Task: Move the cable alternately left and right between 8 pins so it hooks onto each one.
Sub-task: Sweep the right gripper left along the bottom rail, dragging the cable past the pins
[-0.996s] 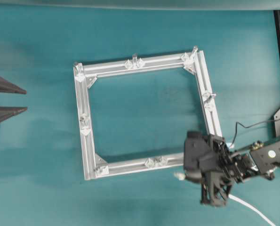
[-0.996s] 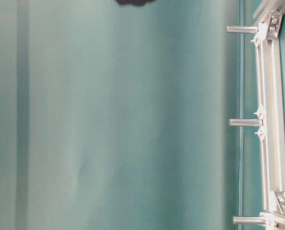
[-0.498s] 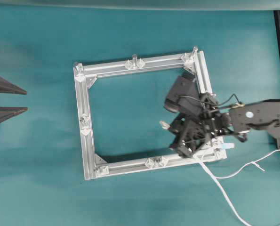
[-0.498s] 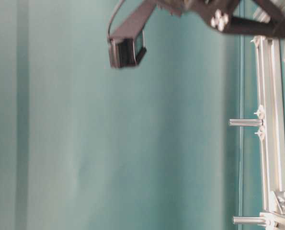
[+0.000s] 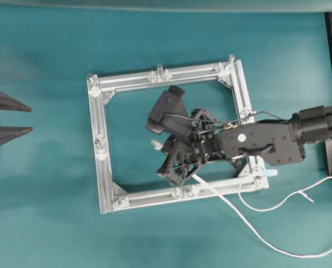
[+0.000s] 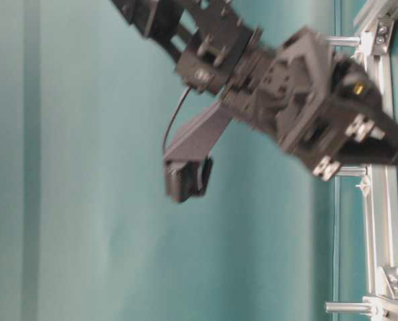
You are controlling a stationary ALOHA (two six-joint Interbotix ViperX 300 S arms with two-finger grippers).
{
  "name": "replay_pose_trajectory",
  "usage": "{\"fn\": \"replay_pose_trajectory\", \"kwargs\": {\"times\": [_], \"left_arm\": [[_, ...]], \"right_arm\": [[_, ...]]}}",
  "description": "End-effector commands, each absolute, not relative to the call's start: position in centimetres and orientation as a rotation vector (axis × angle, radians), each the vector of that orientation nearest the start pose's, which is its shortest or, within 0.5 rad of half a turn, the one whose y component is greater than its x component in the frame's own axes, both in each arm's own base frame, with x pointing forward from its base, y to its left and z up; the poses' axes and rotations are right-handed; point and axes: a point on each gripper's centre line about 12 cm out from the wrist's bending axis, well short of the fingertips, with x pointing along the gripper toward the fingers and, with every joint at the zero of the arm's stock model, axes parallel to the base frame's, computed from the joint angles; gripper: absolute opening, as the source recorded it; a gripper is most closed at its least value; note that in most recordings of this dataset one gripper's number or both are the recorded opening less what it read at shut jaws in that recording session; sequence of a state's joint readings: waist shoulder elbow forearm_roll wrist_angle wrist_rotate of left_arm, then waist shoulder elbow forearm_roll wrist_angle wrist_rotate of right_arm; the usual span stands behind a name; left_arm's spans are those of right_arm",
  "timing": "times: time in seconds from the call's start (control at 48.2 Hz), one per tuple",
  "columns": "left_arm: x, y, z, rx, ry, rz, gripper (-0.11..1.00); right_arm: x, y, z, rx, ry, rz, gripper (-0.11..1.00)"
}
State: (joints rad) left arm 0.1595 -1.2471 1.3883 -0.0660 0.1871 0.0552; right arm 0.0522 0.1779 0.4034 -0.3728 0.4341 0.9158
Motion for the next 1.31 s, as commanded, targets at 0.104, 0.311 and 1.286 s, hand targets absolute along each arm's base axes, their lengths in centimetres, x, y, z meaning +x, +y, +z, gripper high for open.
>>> {"fn": "replay_pose_trajectory", "kwargs": {"times": [0.104,0.311,1.286], "left_arm": [[14.4,2.1,20.3,-0.03,0.315,0.145,0.64],[14.4,2.1,20.3,-0.03,0.312,0.145,0.64],[14.3,2.1,20.2,-0.03,0.313,0.145,0.64]], "right_arm": [[44.3,1.1,17.5,0.425,0.859,-0.341,0.1],[45.2,3.3,17.8,0.409,0.851,-0.292,0.1],[46.8,13.3,17.5,0.298,0.883,-0.111,0.1]]}}
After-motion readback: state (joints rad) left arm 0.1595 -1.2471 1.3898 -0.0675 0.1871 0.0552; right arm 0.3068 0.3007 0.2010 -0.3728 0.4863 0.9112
